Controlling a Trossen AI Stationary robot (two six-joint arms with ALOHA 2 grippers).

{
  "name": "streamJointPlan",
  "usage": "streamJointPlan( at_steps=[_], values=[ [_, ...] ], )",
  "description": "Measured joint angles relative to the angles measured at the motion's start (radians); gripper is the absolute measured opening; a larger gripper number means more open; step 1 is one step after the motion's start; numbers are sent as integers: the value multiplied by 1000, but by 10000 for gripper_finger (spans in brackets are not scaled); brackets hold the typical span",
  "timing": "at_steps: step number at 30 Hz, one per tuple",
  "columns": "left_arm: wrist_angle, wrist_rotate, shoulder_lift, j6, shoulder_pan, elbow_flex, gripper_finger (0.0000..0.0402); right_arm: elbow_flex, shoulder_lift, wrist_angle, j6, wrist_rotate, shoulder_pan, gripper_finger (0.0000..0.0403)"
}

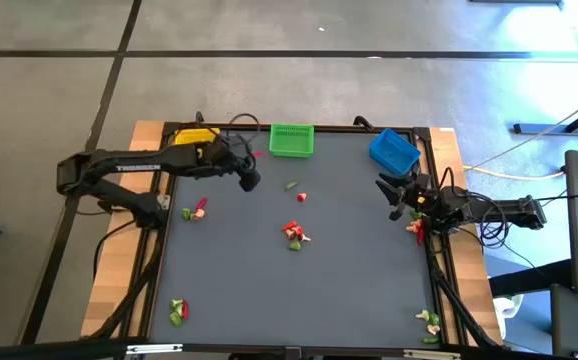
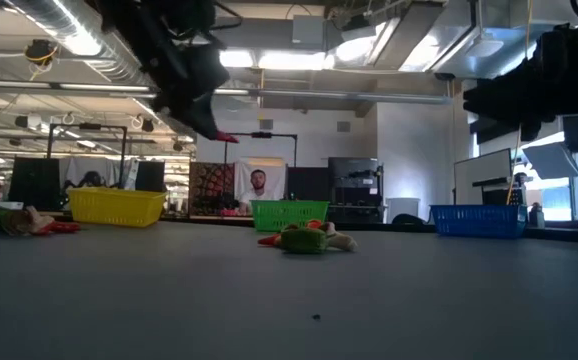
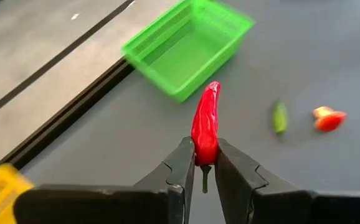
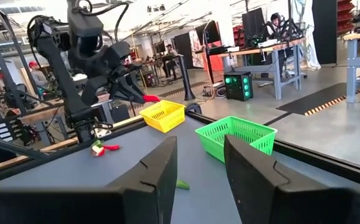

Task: Sort produce into baskets
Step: Put the red chili pepper into the yellow basket

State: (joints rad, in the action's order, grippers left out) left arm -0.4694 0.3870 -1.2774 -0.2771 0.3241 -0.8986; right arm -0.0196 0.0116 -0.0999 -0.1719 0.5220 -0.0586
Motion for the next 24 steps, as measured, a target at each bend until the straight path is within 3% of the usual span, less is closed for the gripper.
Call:
streamJointPlan(
  at_steps=[13,19,24],
  values=[
    [-251,32,28,-77,182,0,53,0,0,13,1,17,0,134],
    [-385,123,24,-185,276,0,55,0,0,17,1,19,0,134],
    [-405,127,24,-207,333,21,61,0,0,18,2,19,0,134]
  ],
)
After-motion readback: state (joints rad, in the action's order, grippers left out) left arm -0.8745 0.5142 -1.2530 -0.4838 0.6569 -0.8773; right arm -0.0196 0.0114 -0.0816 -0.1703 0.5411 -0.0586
